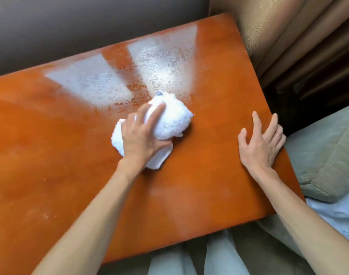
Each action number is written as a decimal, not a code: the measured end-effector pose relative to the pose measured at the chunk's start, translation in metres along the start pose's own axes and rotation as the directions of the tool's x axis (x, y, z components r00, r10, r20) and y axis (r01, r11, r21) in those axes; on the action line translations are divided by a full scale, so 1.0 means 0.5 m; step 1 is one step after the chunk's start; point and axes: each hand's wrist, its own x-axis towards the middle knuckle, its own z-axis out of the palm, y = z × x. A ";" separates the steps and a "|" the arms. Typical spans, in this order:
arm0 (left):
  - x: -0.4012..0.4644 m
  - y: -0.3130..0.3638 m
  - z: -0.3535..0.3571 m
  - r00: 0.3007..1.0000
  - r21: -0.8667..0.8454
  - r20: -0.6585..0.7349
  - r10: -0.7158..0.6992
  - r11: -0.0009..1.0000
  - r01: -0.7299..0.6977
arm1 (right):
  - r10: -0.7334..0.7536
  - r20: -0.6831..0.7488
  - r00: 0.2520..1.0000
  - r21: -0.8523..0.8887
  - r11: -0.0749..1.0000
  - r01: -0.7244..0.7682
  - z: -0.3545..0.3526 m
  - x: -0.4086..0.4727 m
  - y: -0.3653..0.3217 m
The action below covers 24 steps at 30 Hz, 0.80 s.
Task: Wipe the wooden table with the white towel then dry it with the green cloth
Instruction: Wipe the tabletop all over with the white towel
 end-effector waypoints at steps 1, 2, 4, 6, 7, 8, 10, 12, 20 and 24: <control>0.035 -0.024 -0.007 1.000 0.012 -0.004 -0.031 0.999 0.031 | 0.000 -0.013 1.000 -0.002 1.000 0.000 0.001 0.001 0.001; 0.067 -0.043 -0.014 0.998 0.015 -0.008 -0.056 0.998 0.056 | 0.002 -0.025 1.000 -0.004 1.000 -0.002 0.002 0.000 0.001; 0.116 -0.067 -0.023 0.994 0.009 -0.016 -0.106 0.994 0.106 | 0.009 -0.042 0.999 0.005 1.000 -0.009 0.003 -0.002 0.002; 0.141 -0.067 -0.022 0.985 0.016 -0.030 -0.172 0.985 0.172 | 0.010 -0.057 0.998 0.016 1.000 -0.009 0.003 -0.001 0.001; 0.143 -0.059 -0.020 0.979 0.037 -0.047 -0.197 0.979 0.199 | 0.010 -0.064 0.998 0.022 1.000 -0.008 0.003 0.000 -0.001; 0.138 -0.049 -0.017 0.974 0.060 -0.063 -0.216 0.974 0.220 | 0.014 -0.068 0.998 0.033 0.999 -0.011 0.002 0.000 -0.002; 0.113 -0.027 -0.010 0.964 0.049 -0.078 -0.255 0.965 0.259 | 0.019 -0.084 0.996 0.050 0.999 -0.015 0.002 0.001 -0.004; 0.070 -0.003 -0.004 0.954 -0.004 -0.083 -0.289 0.957 0.290 | 0.020 -0.106 0.994 0.058 0.998 -0.014 0.003 -0.001 -0.005; -0.230 0.116 0.024 0.985 -0.136 -0.071 0.156 0.977 -0.164 | 0.025 -0.118 0.993 0.065 0.998 -0.018 0.000 -0.001 -0.004; -0.306 0.125 0.022 0.930 -0.094 0.034 0.367 0.927 -0.362 | 0.024 -0.123 0.992 0.067 0.998 -0.016 0.000 -0.001 -0.006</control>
